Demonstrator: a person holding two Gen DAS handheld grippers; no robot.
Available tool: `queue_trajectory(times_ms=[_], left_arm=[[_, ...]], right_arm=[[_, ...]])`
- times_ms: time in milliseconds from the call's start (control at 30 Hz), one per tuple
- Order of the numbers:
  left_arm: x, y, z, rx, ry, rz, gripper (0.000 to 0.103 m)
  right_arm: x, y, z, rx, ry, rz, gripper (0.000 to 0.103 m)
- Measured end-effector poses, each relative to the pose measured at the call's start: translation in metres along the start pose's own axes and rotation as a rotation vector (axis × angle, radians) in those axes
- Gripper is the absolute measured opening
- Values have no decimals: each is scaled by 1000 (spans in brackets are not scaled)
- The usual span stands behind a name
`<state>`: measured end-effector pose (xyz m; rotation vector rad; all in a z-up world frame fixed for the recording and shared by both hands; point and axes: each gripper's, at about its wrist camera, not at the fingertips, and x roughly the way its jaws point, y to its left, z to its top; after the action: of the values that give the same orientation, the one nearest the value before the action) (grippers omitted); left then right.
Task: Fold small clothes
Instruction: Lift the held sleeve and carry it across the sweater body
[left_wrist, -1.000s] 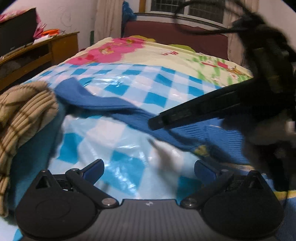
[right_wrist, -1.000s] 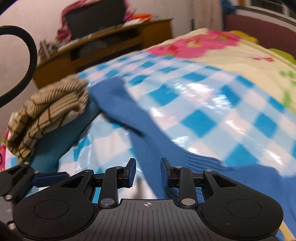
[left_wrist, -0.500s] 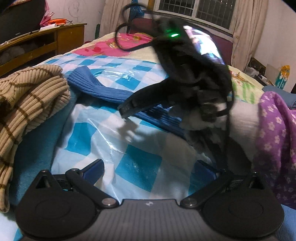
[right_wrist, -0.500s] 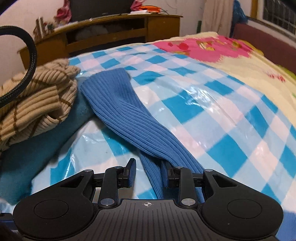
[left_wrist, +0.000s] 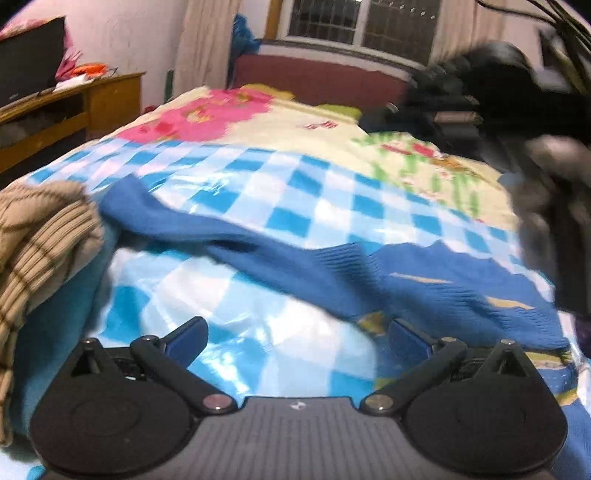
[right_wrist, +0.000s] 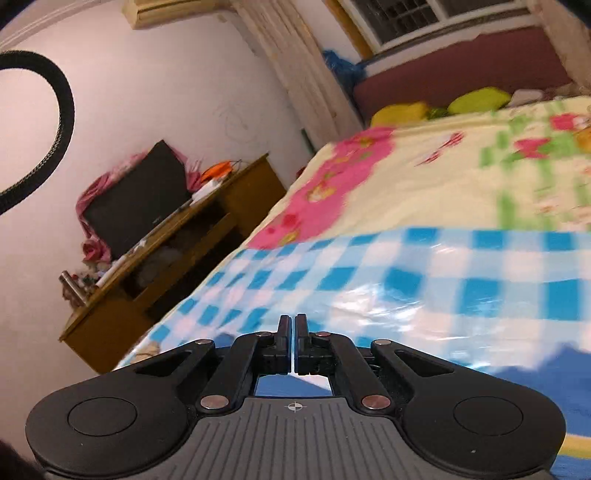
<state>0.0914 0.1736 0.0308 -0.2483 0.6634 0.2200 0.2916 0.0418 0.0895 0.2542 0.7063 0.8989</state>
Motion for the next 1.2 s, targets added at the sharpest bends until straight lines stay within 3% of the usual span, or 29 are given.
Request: queue_trajectory(times_ms=[100,167,367,500,800,833,900,1033,1200], left_arm=[[3,-5,-3,-15,18,-19,103],[2,-4,-6,-13,30,-6,103],[-4,14,-14,-40,41,21,103],[0,29,-15,-82,48,7,103],[6,38,-19,-114,58,-7,103],[5,37,-19,-113,57,-5,103],[3,35,-18,-105,55,-4,103],[0,30,-13,-84,38,-6,103],[-4,11,-1,-42,7,-28,103]], right_arm=[[2,6,-17,-141,114,-54,10],[22,22,-36,-227,229,-21,11],[99,67,-73,-455,390,10,11],[146,78,-89,-577,413,-77,19],[184,76,-90,-602,371,-172,21],[187,74,-88,-591,360,-190,19],[184,70,-81,-513,352,-189,5],[147,60,-51,-306,277,-80,5],[71,19,1,-7,93,19,5]])
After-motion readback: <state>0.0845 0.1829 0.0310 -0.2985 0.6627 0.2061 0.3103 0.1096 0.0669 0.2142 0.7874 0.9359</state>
